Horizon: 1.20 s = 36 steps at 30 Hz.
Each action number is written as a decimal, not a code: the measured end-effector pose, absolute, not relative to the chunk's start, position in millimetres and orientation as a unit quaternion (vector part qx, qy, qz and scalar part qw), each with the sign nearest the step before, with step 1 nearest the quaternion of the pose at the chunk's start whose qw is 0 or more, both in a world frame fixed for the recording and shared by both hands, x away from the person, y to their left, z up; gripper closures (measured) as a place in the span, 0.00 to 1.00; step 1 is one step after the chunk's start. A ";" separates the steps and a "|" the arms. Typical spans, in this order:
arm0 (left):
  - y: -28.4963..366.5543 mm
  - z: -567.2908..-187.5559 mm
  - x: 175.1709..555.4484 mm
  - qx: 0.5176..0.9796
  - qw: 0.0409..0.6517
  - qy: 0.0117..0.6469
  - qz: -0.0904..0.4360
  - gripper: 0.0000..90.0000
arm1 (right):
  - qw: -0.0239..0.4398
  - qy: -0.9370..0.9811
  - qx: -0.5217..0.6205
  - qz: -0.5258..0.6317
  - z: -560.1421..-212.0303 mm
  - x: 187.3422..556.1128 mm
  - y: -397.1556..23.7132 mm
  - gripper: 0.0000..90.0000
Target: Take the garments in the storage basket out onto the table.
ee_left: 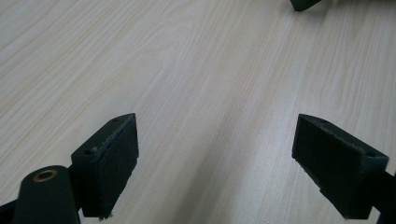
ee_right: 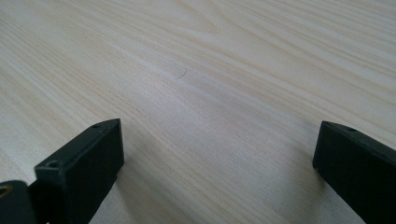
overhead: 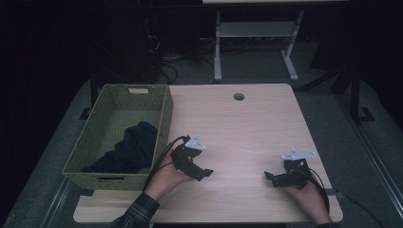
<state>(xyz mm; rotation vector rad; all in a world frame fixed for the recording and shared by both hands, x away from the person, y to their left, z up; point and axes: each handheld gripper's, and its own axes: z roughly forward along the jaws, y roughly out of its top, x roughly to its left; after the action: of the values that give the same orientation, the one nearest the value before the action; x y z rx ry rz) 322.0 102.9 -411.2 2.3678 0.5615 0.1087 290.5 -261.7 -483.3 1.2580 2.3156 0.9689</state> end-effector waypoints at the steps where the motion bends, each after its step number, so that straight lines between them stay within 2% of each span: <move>1: 102.9 -411.2 322.0 0.912 0.346 0.216 0.042 0.16 | 0.166 0.813 0.442 0.340 -483.3 290.5 -261.7 0.02; 36: 107.6 -370.1 329.8 0.908 0.357 0.213 0.045 0.16 | 0.166 0.813 0.442 0.341 -483.3 290.6 -261.7 0.02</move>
<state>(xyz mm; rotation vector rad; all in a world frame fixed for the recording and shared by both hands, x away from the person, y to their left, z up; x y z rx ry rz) 329.8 107.6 -370.1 2.3449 0.5492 0.1166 290.6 -261.7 -483.3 1.2584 2.3149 0.9696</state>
